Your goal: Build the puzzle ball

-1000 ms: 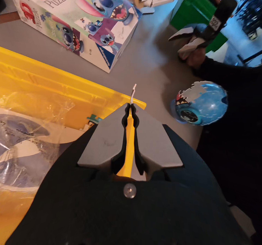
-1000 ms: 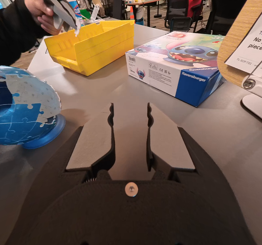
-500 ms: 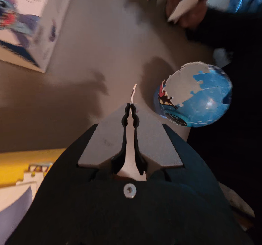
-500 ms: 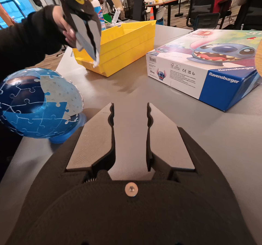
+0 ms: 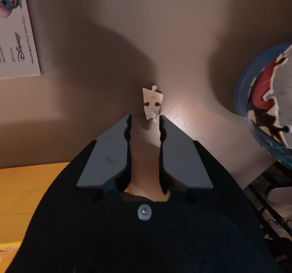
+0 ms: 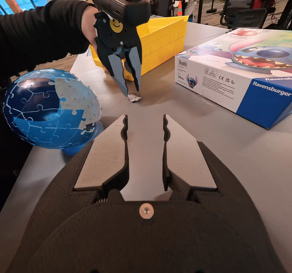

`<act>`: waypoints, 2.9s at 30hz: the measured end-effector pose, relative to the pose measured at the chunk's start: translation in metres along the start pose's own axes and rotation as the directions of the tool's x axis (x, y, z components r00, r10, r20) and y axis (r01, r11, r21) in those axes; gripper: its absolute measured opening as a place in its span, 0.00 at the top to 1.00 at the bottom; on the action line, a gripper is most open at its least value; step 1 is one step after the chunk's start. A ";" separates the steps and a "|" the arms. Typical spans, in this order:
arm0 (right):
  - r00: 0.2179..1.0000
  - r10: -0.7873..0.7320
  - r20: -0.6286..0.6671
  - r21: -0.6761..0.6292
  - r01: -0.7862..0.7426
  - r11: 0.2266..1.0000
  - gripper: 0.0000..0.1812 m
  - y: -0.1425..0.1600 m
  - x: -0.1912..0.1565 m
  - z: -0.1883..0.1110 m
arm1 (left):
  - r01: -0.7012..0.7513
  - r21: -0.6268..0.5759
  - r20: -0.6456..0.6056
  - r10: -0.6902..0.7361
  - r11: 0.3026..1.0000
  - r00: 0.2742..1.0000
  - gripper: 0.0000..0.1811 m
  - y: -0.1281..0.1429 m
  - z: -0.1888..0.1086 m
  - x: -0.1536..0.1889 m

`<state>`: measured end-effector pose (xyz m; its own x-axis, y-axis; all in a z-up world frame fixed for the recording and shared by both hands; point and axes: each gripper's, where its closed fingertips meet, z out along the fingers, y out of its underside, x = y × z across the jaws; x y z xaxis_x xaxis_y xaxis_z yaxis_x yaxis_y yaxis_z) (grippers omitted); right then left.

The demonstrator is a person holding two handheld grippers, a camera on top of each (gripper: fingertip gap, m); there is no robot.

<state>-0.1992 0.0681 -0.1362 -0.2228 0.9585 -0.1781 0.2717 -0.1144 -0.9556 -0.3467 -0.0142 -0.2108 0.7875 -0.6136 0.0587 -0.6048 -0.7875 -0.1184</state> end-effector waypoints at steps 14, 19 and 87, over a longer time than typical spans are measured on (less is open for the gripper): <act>1.000 0.016 -0.002 0.018 -0.016 1.000 0.77 -0.002 0.002 -0.002 | -0.004 0.210 0.078 -0.013 0.978 0.997 0.85 0.004 -0.042 0.021; 1.000 0.004 -0.005 0.027 -0.004 1.000 0.77 -0.003 0.001 -0.003 | 0.058 0.371 0.080 -0.094 0.927 0.992 0.84 0.004 -0.060 0.025; 0.860 0.220 0.460 -0.277 -0.097 0.956 0.64 0.030 -0.135 0.000 | 0.249 0.816 -0.324 0.056 0.522 0.944 0.59 0.009 -0.067 0.168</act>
<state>-0.1611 -0.0642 -0.1406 -0.5629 0.6788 -0.4716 0.5402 -0.1297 -0.8315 -0.2280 -0.1287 -0.1358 0.6711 -0.6425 0.3700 -0.0227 -0.5166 -0.8559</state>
